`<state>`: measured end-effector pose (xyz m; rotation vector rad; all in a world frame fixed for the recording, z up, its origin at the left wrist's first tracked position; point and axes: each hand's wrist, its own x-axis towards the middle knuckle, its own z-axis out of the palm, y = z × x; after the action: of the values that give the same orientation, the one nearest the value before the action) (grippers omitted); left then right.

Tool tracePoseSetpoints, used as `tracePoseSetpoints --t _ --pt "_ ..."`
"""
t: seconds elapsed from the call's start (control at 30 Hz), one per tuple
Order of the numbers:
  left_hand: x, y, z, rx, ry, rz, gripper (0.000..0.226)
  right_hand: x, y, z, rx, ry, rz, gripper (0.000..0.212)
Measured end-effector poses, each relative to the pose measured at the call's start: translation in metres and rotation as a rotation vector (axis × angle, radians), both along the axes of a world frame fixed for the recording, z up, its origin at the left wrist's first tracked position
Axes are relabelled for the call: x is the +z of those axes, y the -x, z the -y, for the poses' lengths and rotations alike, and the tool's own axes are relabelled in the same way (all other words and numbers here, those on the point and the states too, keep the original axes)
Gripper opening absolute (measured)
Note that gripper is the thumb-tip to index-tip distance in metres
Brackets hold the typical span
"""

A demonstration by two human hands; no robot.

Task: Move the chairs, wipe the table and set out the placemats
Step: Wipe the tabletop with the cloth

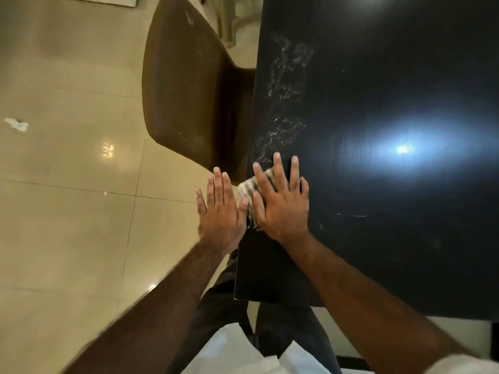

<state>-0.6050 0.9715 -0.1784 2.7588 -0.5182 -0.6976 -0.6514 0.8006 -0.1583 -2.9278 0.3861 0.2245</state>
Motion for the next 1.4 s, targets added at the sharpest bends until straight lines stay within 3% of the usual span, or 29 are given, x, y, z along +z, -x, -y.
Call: tracePoseSetpoints --t 0.23,0.37,0.57,0.7,0.8,1.07,1.23,1.4 --pt "0.000 0.003 0.002 -0.061 -0.009 -0.024 0.089 0.001 -0.026 0.046 -0.252 0.074 0.014 0.068" --pt "-0.001 0.002 -0.008 -0.036 0.144 -0.091 0.085 0.006 0.011 0.025 -0.357 0.084 -0.022 0.070" --pt "0.009 0.000 -0.019 -0.088 0.365 -0.185 0.087 0.006 0.017 -0.049 -0.233 0.011 -0.051 0.076" --pt "0.019 -0.008 -0.018 -0.112 0.337 -0.145 0.085 -0.001 -0.030 -0.037 -0.187 0.045 0.030 0.073" --pt "0.019 -0.021 -0.013 -0.225 0.268 -0.065 0.094 -0.005 -0.061 -0.005 -0.275 0.067 0.095 0.066" --pt "0.009 -0.077 0.030 -0.301 0.226 0.042 0.104 -0.009 -0.047 0.027 -0.502 0.104 0.072 0.067" --pt "-0.001 -0.126 0.048 -0.325 0.277 0.045 0.102 -0.014 -0.068 0.008 -0.413 0.106 0.041 0.073" --pt "-0.001 -0.162 0.061 -0.351 0.334 0.028 0.101 -0.018 -0.141 0.023 -0.373 0.141 0.052 0.077"
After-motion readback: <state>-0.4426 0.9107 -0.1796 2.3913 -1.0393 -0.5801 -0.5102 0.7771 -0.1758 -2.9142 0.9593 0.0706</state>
